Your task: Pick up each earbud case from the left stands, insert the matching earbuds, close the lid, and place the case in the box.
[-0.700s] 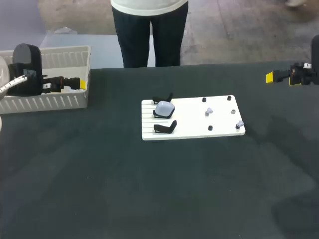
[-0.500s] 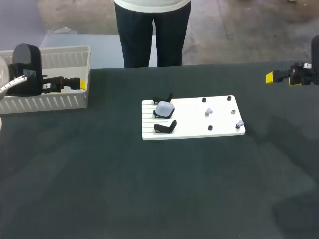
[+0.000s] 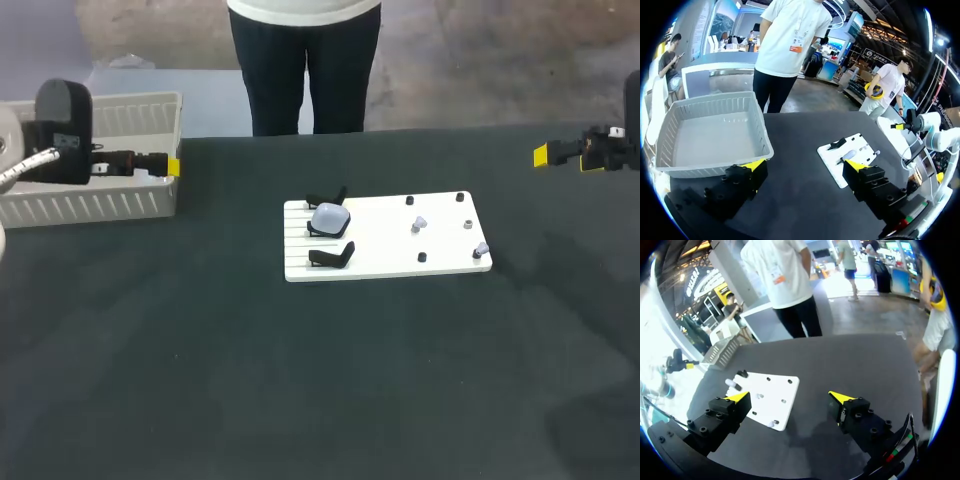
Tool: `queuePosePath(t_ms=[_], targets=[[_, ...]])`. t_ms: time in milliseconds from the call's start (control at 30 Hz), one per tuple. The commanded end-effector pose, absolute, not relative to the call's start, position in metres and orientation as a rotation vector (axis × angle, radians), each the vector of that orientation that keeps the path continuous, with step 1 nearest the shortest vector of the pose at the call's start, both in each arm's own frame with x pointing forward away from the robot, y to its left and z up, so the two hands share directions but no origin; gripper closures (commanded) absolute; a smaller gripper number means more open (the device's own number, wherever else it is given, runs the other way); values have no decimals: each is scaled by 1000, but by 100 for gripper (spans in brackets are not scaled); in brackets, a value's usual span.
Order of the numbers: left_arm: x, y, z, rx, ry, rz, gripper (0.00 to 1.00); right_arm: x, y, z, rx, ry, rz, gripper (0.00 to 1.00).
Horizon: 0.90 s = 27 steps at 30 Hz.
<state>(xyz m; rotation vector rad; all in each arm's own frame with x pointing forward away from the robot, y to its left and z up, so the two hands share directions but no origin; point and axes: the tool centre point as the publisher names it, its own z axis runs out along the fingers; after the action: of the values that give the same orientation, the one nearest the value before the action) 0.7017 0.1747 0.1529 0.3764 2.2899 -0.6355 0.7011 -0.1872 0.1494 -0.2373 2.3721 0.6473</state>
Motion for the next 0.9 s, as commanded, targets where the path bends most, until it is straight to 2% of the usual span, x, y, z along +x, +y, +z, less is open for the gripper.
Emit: queuePosePath(t_ms=[33,533,900], targets=[[706,180,141,952,1699,-955,0,701,-186,150,-234,2374,641,0],[688,142,158,1473,1285,-922,0,701,-186,150,-234,2374,641,0],[688,135,158,1482,1331,-898,0,701,-186,150,-234,2374,641,0]])
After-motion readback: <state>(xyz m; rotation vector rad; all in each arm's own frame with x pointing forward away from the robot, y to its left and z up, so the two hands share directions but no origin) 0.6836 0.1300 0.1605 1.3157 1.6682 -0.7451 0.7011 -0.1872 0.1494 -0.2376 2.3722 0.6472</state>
